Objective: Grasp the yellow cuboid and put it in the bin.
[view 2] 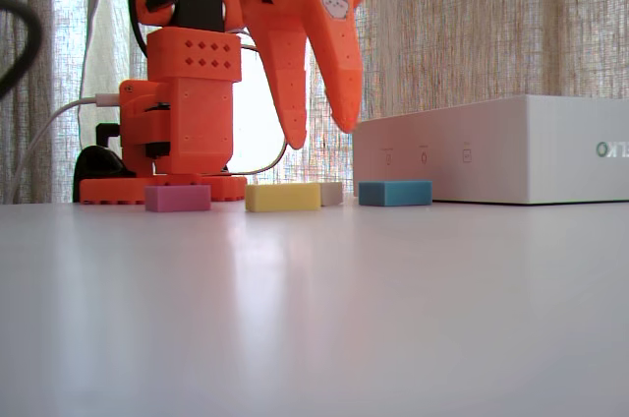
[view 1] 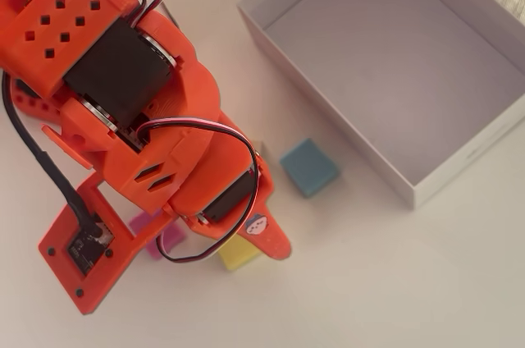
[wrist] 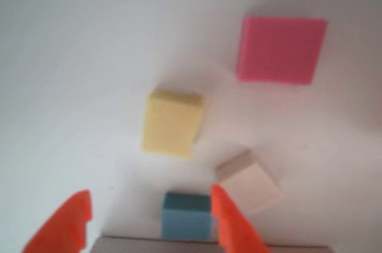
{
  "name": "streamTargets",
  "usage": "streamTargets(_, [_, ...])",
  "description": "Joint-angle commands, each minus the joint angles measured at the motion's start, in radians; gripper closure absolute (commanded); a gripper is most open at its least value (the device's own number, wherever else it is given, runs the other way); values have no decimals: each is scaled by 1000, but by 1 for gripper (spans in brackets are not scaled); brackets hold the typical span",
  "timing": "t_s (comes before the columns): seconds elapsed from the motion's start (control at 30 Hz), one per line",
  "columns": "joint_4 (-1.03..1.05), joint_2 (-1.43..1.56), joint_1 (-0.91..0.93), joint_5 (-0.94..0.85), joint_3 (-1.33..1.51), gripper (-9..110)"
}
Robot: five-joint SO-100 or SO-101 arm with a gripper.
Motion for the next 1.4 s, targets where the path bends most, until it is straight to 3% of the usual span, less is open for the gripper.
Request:
streamTargets(0.0, [-5, -8, 12, -6, 5, 76])
streamTargets(1.37, [-166, -173, 78, -15, 29, 79])
